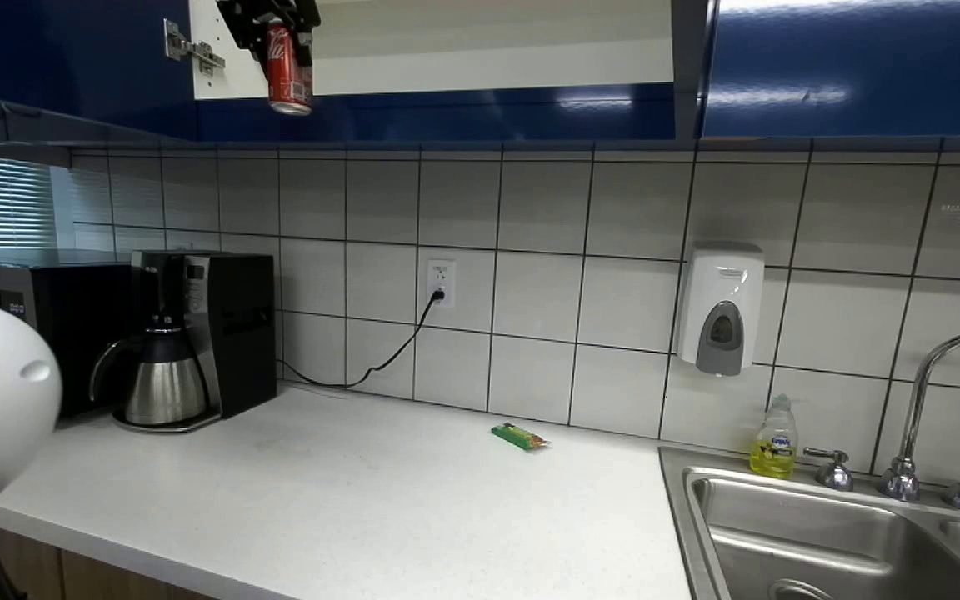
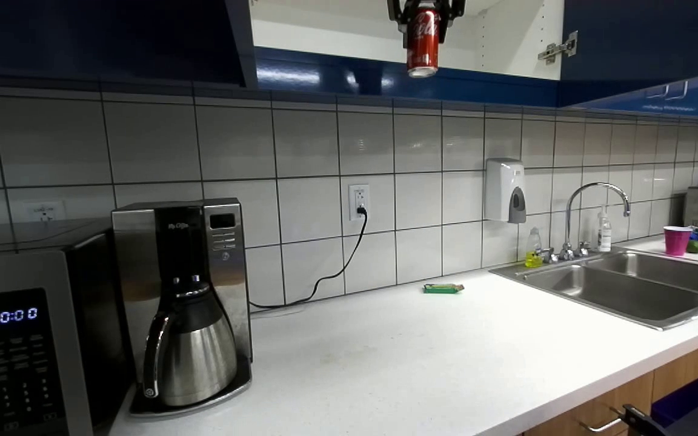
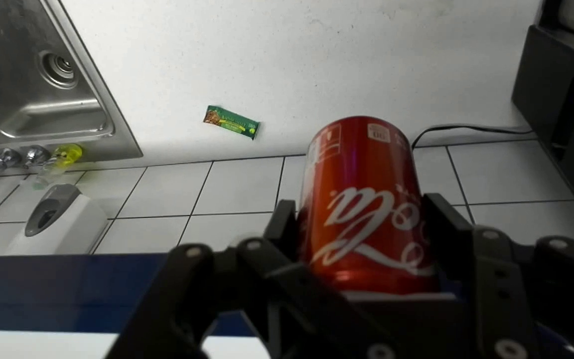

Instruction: Put the red can inside the open cabinet

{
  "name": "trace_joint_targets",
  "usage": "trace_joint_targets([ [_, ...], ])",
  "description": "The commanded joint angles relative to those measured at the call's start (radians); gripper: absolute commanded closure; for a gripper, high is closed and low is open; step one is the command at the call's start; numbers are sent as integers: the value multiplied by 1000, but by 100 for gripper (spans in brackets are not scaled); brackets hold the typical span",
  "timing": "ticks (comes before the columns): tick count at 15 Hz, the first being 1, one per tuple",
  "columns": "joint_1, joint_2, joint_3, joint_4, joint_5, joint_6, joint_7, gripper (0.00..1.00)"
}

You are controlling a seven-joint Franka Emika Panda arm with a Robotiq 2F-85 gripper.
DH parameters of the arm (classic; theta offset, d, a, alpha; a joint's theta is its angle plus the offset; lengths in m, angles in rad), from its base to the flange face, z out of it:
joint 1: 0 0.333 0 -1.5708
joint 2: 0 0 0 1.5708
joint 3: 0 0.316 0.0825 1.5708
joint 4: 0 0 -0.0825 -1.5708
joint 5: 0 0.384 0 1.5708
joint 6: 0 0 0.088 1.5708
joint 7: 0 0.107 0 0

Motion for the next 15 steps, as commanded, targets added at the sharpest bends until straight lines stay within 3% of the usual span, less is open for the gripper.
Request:
trace_joint_targets([
  [1,-29,134,24,217,-39,-87,-19,58],
  [15,36,424,-3,742,-153,-344,-18,58],
])
